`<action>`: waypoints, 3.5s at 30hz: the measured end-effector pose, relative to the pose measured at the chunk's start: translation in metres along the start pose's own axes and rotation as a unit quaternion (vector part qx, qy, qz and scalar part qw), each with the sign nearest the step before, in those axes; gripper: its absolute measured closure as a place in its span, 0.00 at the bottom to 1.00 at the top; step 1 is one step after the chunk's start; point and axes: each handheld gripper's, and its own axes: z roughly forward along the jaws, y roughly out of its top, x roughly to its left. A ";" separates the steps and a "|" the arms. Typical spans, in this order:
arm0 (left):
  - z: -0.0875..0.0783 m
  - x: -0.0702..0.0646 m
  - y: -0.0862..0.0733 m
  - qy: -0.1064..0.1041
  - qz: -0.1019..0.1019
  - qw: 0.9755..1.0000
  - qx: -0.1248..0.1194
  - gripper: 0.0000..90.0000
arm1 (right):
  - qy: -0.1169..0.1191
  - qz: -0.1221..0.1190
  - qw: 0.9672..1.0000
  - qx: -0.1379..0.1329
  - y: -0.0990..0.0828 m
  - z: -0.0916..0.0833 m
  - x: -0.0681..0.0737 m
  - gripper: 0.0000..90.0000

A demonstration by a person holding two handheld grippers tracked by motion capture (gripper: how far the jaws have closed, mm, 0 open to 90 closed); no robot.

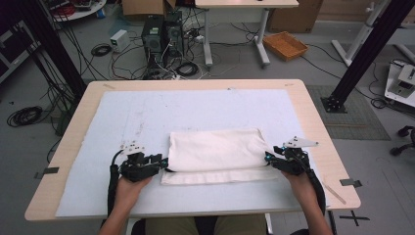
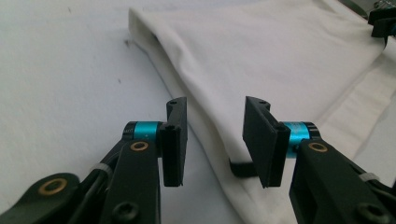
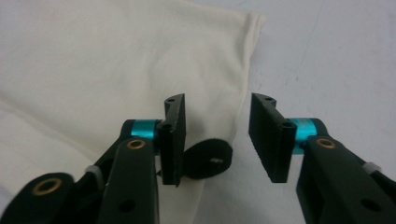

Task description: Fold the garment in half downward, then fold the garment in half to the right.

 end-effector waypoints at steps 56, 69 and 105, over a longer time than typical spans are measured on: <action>-0.035 -0.005 -0.012 0.028 0.045 0.992 -0.115 0.32 | -0.037 -0.050 0.994 -0.091 -0.022 -0.038 0.006 0.23; -0.034 0.016 -0.001 0.029 0.084 0.984 -0.155 0.32 | -0.049 -0.034 0.995 -0.077 -0.013 -0.029 -0.015 0.23; -0.032 0.002 -0.011 0.026 0.058 0.994 -0.090 0.29 | -0.054 -0.023 0.995 -0.084 -0.028 -0.037 -0.015 0.23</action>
